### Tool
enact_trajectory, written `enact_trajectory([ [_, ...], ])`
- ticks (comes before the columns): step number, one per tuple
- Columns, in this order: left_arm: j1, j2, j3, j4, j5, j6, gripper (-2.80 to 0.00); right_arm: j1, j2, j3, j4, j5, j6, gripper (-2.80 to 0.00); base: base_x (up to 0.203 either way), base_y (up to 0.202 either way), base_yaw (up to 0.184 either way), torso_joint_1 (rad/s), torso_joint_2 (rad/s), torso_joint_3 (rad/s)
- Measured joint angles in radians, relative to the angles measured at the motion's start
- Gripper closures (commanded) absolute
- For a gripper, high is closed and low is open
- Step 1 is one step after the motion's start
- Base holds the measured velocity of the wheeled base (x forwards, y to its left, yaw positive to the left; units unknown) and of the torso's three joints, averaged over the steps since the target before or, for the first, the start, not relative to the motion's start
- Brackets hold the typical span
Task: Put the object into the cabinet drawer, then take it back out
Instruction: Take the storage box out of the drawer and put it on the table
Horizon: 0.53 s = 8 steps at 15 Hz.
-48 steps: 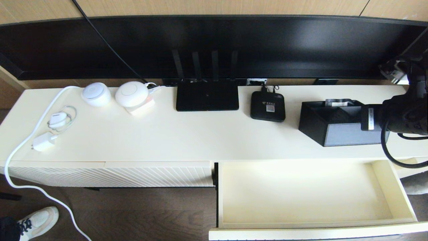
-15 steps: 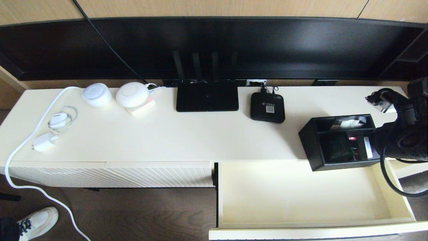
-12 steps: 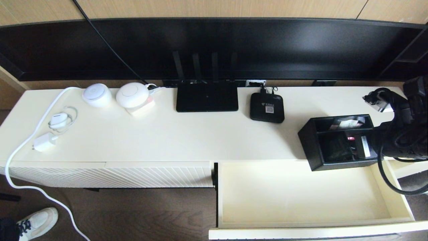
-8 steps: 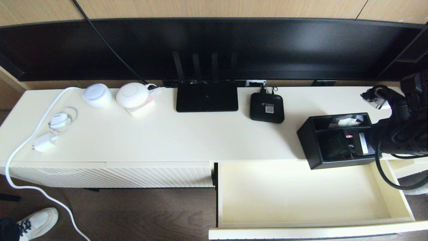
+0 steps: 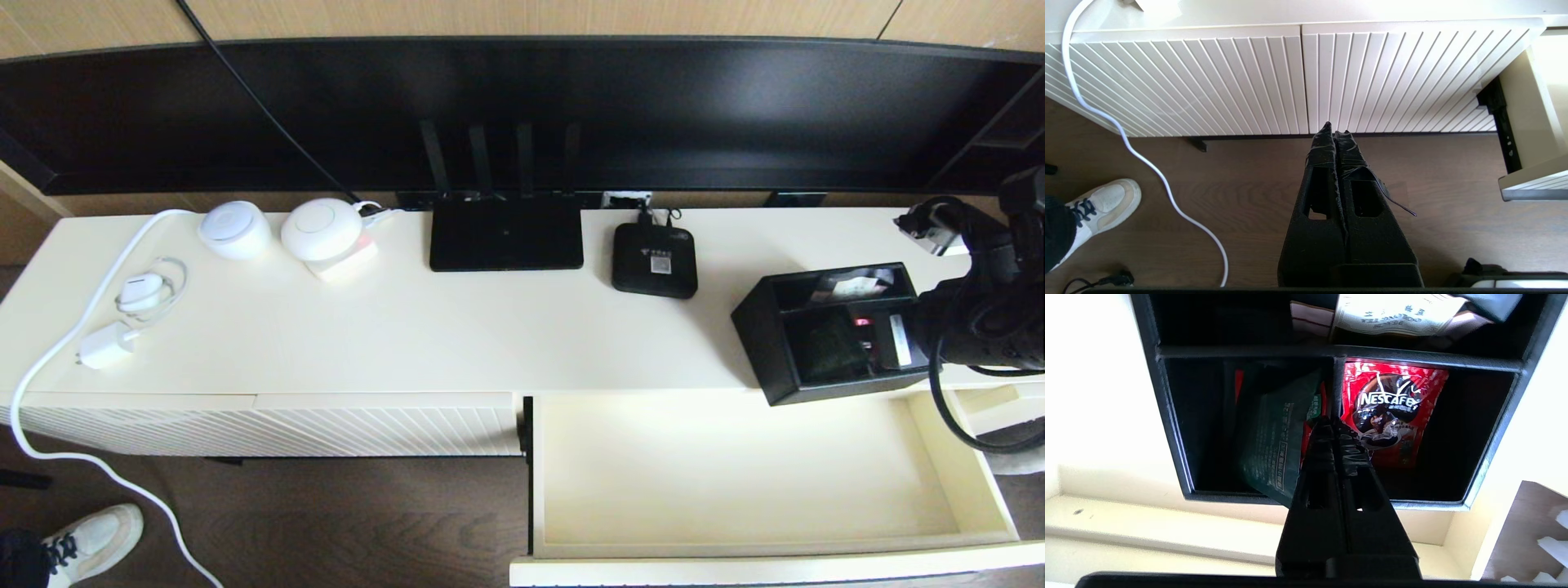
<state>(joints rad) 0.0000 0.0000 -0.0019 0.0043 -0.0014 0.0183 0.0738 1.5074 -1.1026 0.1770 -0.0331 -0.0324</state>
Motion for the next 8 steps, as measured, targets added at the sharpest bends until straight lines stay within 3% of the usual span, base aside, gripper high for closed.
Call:
enact_trajectory([
  [8,0.000,0.000,0.000,0.000,0.000,0.000,0.00,-0.001,-0.033,-0.001,0.007,0.006,-0.022,0.00,0.000,0.000,0.000,0.000,0.00,0.000],
])
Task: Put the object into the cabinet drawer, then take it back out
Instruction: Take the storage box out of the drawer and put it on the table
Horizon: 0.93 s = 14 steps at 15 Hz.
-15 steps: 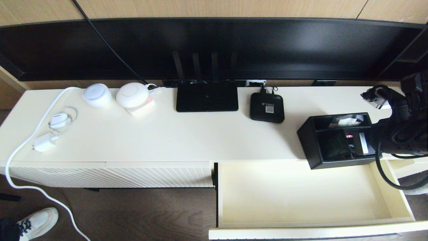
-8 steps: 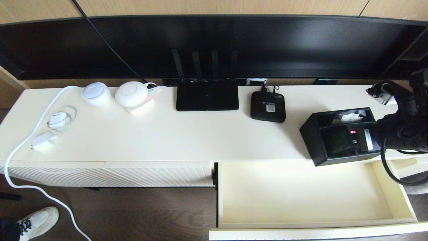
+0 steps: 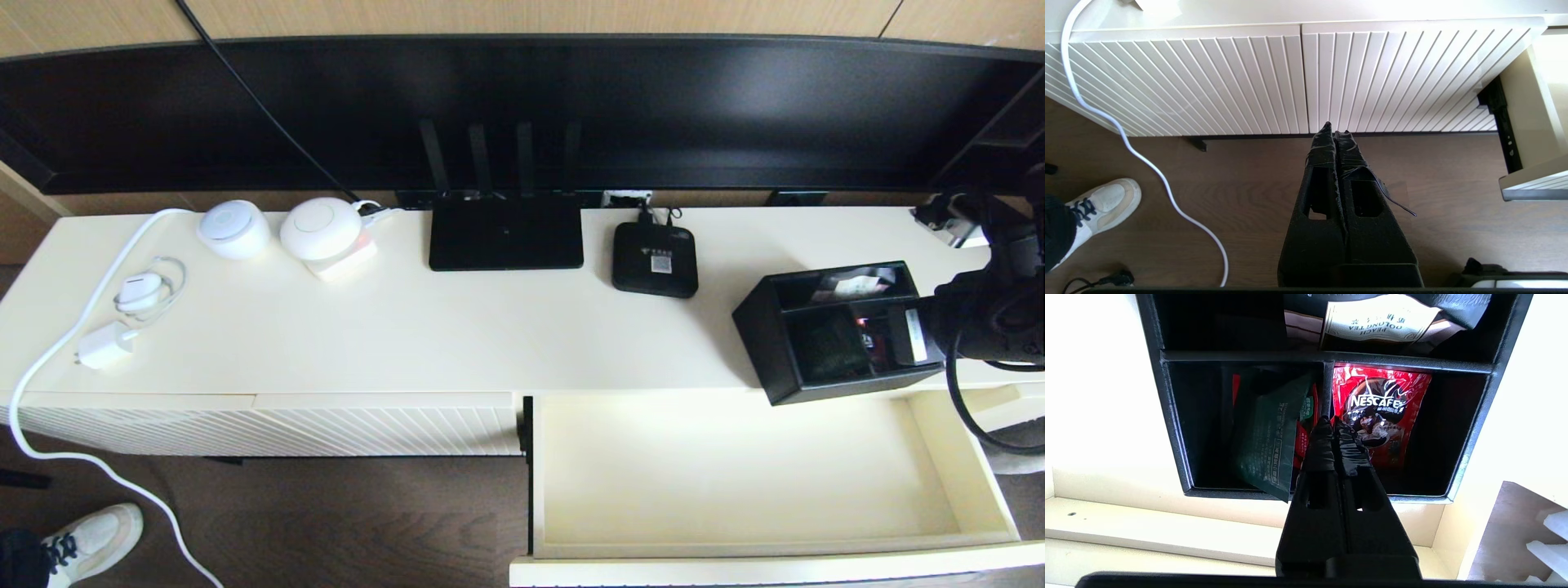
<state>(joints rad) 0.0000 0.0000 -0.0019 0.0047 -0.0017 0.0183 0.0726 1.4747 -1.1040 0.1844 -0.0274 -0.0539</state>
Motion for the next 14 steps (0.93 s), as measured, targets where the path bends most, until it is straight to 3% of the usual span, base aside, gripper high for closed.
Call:
enact_trajectory([
  [5,0.000,0.000,0.000,0.000,0.000,0.000,0.00,0.002,-0.023,0.009,-0.001,-0.003,-0.008,0.00,0.000,0.000,0.000,0.000,0.00,0.000],
  [6,0.000,0.000,0.000,0.000,0.000,0.000,0.00,0.002,-0.023,0.013,0.000,-0.003,-0.014,-2.80,0.000,0.000,0.000,0.000,0.00,0.000],
  [14,0.000,0.000,0.000,0.000,0.000,0.000,0.00,0.000,0.019,0.023,-0.001,0.000,-0.019,-2.80,0.000,0.000,0.000,0.000,0.00,0.000],
])
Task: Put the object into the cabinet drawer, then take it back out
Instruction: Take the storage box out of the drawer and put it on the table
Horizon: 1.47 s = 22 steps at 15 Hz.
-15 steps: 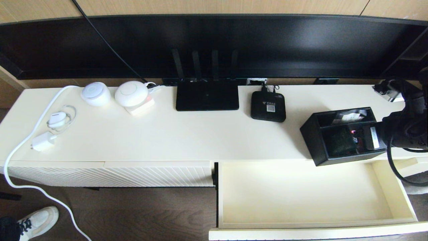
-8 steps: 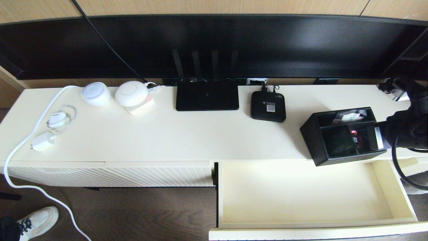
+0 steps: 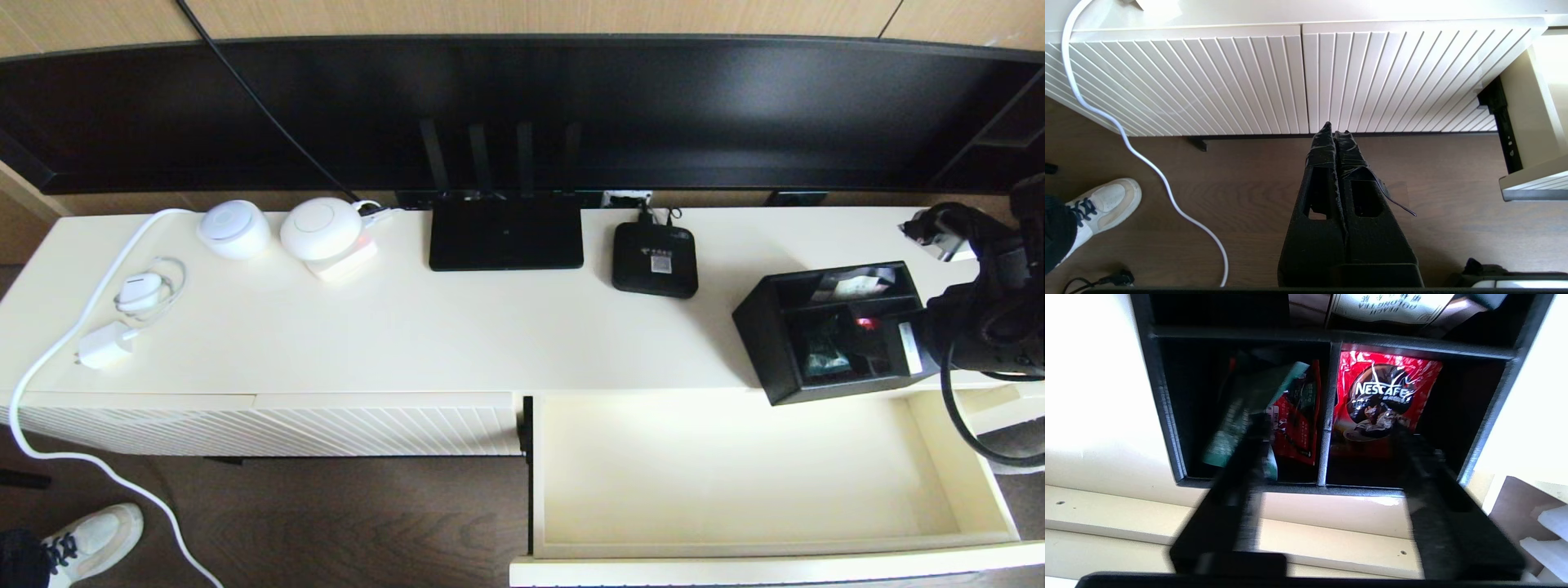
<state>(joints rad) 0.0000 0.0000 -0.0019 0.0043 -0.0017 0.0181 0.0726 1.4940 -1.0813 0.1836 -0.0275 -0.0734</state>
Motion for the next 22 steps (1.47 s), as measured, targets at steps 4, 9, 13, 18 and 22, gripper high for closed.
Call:
enact_trajectory([
  [4,0.000,0.000,0.000,0.000,0.000,0.000,0.00,0.001,0.035,-0.019,0.001,0.007,0.014,-2.80,0.000,0.000,0.000,0.000,0.00,0.000],
  [9,0.000,0.000,0.000,0.000,0.000,0.000,0.00,0.008,0.084,-0.058,-0.007,0.009,0.033,-2.80,0.000,0.000,0.000,0.000,0.00,0.000],
  [13,0.000,0.000,0.000,0.000,0.000,0.000,0.00,0.018,0.120,-0.107,-0.006,0.014,0.089,-2.80,0.000,0.000,0.000,0.000,0.00,0.000],
  [18,0.000,0.000,0.000,0.000,0.000,0.000,0.00,0.025,0.151,-0.145,-0.014,0.014,0.115,-2.80,0.000,0.000,0.000,0.000,0.00,0.000],
  [22,0.000,0.000,0.000,0.000,0.000,0.000,0.00,0.025,0.168,-0.147,-0.069,0.012,0.112,-2.80,0.000,0.000,0.000,0.000,0.00,0.000],
])
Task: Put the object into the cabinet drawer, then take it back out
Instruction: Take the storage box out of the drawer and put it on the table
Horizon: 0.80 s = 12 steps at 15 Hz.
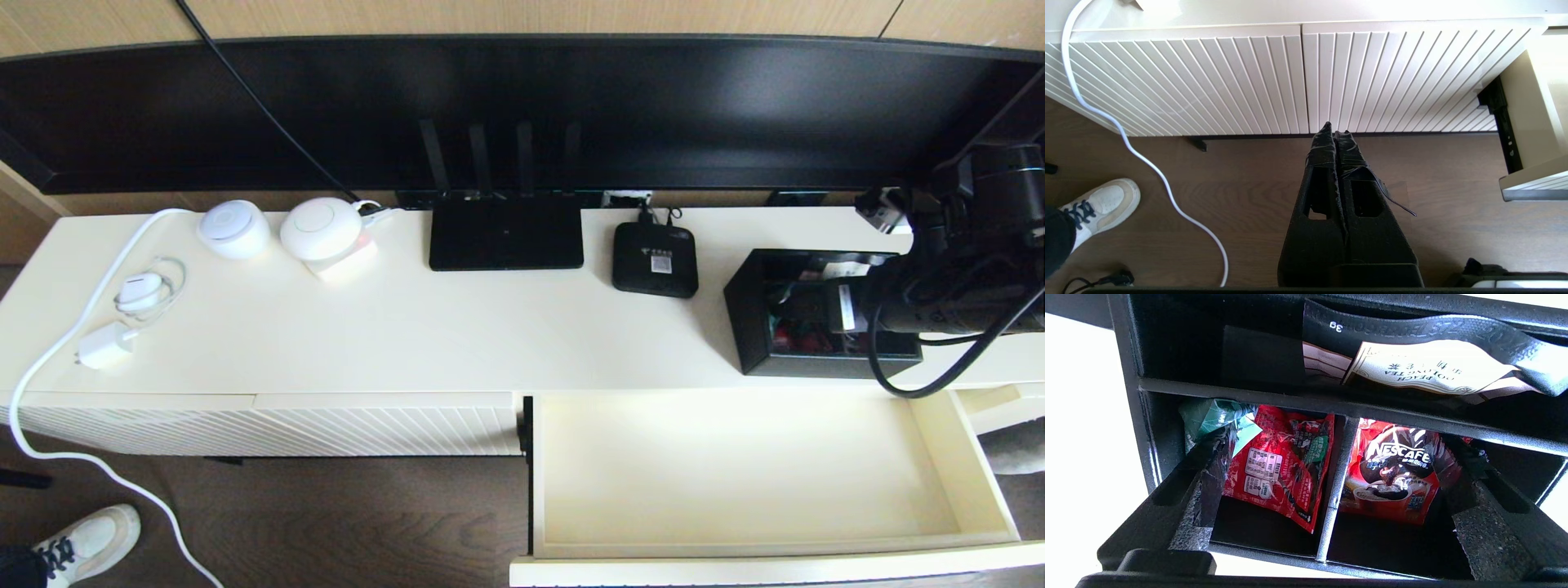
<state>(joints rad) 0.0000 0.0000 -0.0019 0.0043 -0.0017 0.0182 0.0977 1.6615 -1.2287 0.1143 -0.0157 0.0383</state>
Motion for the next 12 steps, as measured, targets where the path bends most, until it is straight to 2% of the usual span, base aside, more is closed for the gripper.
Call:
enact_trajectory([
  [4,0.000,0.000,0.000,0.000,0.000,0.000,0.00,-0.004,-0.007,0.010,-0.005,-0.001,-0.018,-2.80,0.000,0.000,0.000,0.000,0.00,0.000],
  [11,0.000,0.000,0.000,0.000,0.000,0.000,0.00,-0.006,-0.107,0.078,-0.001,-0.001,-0.105,-2.80,0.000,0.000,0.000,0.000,0.00,0.000],
  [12,0.000,0.000,0.000,0.000,0.000,0.000,0.00,-0.006,-0.121,0.091,-0.002,-0.002,-0.107,0.00,0.000,0.000,0.000,0.000,0.00,0.000],
])
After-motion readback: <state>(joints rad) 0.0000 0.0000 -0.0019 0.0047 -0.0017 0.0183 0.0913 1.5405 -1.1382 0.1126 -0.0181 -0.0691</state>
